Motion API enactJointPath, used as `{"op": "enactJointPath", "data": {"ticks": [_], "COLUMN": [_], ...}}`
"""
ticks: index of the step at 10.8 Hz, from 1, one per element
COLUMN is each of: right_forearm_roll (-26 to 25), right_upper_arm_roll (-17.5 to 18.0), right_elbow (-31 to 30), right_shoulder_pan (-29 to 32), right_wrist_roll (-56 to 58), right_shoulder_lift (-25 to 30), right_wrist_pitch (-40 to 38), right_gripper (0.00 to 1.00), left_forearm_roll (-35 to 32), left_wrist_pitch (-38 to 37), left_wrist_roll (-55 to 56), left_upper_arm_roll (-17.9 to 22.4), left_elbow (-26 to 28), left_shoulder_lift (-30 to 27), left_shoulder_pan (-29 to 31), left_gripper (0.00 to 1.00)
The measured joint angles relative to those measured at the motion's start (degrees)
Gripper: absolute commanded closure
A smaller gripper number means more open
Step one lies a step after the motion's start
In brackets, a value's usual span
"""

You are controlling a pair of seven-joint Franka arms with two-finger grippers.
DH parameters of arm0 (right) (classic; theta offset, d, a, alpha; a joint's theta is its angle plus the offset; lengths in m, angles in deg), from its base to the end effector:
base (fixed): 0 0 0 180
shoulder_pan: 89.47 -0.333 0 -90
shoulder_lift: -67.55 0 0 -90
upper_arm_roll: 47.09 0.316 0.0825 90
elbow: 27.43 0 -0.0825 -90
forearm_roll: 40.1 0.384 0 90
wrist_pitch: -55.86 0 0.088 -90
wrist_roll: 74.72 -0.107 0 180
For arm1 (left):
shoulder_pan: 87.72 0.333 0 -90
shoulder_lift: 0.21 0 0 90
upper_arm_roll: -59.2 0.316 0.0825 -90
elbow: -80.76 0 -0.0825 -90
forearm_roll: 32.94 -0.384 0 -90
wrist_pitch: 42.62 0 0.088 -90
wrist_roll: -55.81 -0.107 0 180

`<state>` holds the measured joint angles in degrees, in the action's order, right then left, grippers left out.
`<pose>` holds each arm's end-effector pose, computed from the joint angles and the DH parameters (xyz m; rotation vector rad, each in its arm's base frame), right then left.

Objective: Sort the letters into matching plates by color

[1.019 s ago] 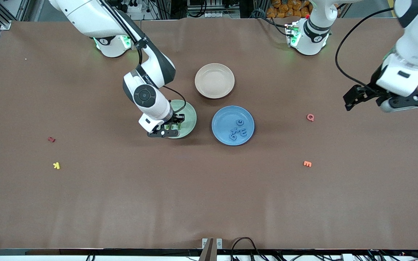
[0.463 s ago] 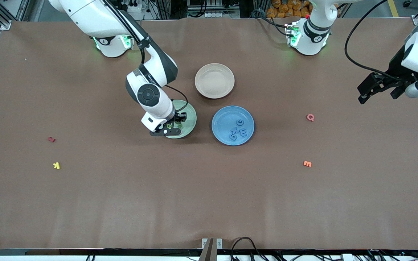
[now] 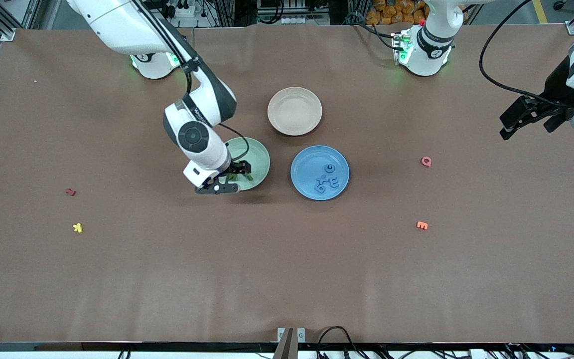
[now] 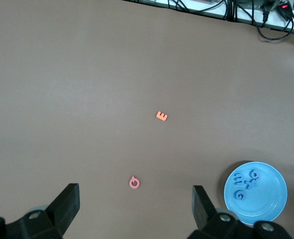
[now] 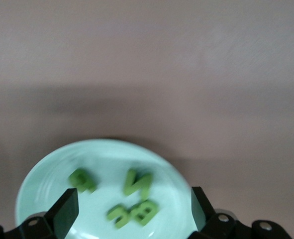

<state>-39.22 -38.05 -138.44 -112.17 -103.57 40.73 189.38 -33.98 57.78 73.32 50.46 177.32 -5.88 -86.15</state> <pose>0.5251 0.3209 0.2386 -3.1016 -0.0391 0.1581 0.5364 -0.0701 0.6405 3.1153 0.2782 0.2635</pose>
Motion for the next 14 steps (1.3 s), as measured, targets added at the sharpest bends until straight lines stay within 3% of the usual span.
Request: {"op": "enactJointPath", "data": {"ticks": [2,5,14], "right_forearm_roll": [0.0,0.0,0.0], "right_upper_arm_roll": [-4.2,-7.5,-10.5], "right_elbow": [1.5,2.8,6.0], "right_shoulder_pan": [1.7,6.9,24.5], "right_wrist_roll": [6.1,14.5,31.1], "right_shoulder_lift": [0.2,0.4,0.5], "right_wrist_pitch": [-0.2,-0.6,-0.7], "right_gripper": [0.00,0.00,0.00], "left_forearm_roll": [0.0,0.0,-2.0], "left_wrist_pitch": [0.0,0.0,-0.9], "left_wrist_roll": [0.0,0.0,-4.5], "left_upper_arm_roll": [0.0,1.9,1.9], "left_elbow": [-2.3,-5.6,-6.7], "left_shoulder_lift": [2.7,5.8,7.4], "left_shoulder_pan": [0.0,0.1,-0.1], "left_gripper": [0.00,0.00,0.00]}}
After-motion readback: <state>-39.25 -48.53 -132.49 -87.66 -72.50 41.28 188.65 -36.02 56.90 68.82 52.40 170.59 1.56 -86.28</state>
